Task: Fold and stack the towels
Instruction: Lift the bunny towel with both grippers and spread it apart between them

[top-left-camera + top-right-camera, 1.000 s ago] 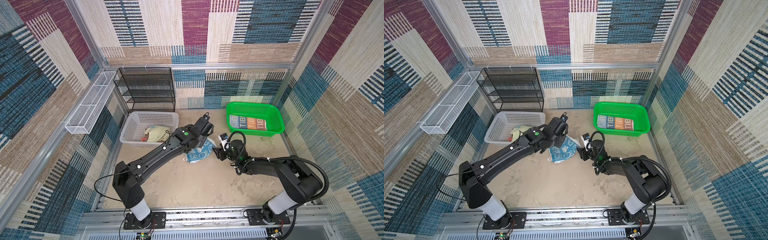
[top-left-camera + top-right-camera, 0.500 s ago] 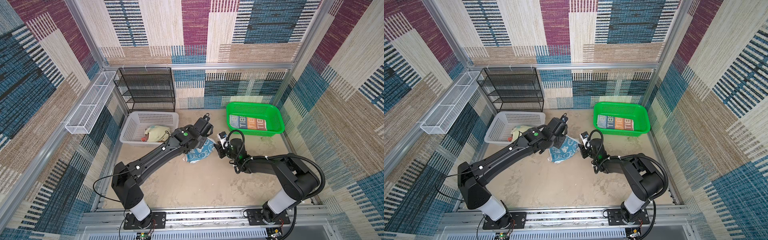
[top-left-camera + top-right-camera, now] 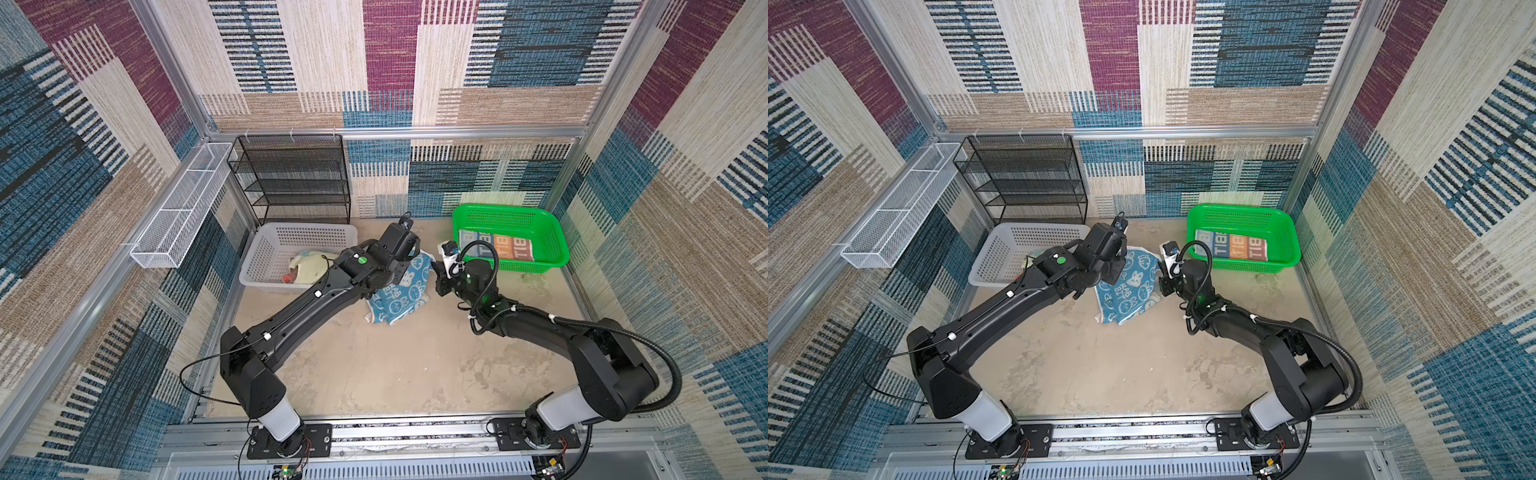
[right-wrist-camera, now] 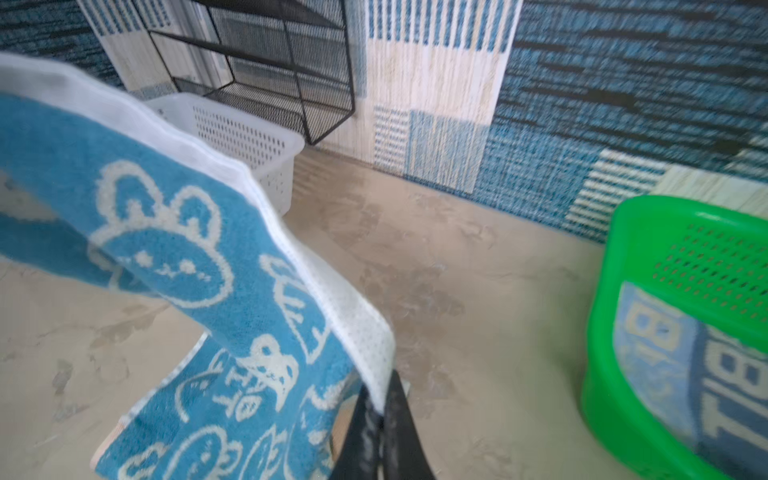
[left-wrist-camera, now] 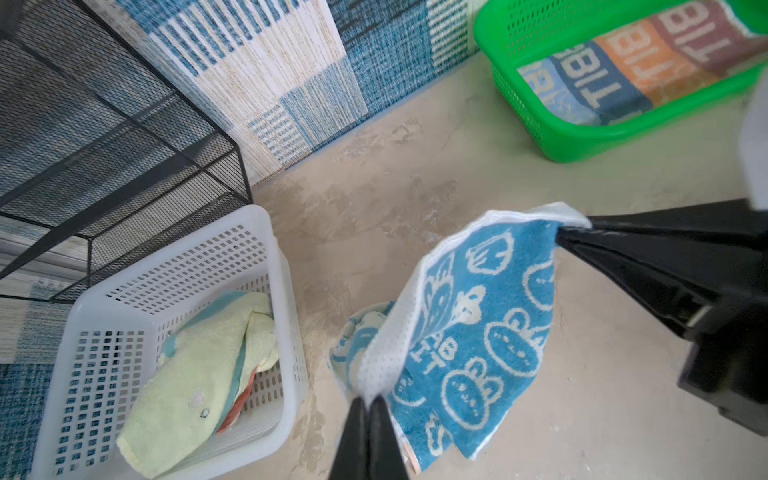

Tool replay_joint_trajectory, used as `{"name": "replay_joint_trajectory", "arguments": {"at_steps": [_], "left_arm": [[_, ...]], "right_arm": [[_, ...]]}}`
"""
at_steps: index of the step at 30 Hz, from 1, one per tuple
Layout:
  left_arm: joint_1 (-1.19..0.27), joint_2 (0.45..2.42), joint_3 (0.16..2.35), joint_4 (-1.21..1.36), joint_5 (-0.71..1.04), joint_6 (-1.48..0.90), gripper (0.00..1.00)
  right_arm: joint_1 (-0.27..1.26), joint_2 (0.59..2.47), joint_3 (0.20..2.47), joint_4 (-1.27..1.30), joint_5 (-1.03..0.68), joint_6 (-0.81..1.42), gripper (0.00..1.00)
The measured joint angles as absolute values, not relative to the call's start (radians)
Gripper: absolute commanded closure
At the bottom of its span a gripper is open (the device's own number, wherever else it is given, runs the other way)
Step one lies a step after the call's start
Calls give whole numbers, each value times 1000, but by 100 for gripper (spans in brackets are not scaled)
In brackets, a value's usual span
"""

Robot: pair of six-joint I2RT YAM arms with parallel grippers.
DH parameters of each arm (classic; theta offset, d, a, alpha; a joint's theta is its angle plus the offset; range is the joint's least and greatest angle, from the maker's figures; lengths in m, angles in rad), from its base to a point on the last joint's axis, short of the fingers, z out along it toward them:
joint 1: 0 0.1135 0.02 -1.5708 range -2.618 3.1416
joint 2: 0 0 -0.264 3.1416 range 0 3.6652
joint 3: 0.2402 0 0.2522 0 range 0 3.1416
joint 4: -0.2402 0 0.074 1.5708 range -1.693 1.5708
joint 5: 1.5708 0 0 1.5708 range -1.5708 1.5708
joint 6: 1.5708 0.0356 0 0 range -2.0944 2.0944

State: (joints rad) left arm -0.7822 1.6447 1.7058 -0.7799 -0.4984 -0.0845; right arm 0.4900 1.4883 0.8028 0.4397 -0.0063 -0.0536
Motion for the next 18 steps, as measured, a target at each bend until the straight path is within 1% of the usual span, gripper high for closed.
{"name": "replay_joint_trajectory", "arguments": {"at_steps": [7, 10, 14, 18], "left_arm": [[-760, 1663, 1922, -790, -535, -37, 100], [-762, 1664, 2008, -805, -532, -8, 100], [-761, 1634, 2072, -815, -480, 23, 100], [-762, 1568, 2075, -828, -408, 30, 100]], "right_arm": [[477, 1404, 1056, 248, 149, -107, 100], [476, 1373, 1131, 200, 179, -148, 100], [476, 1322, 1215, 135, 173, -213, 100], [476, 1248, 1247, 74, 93, -275, 100]]}}
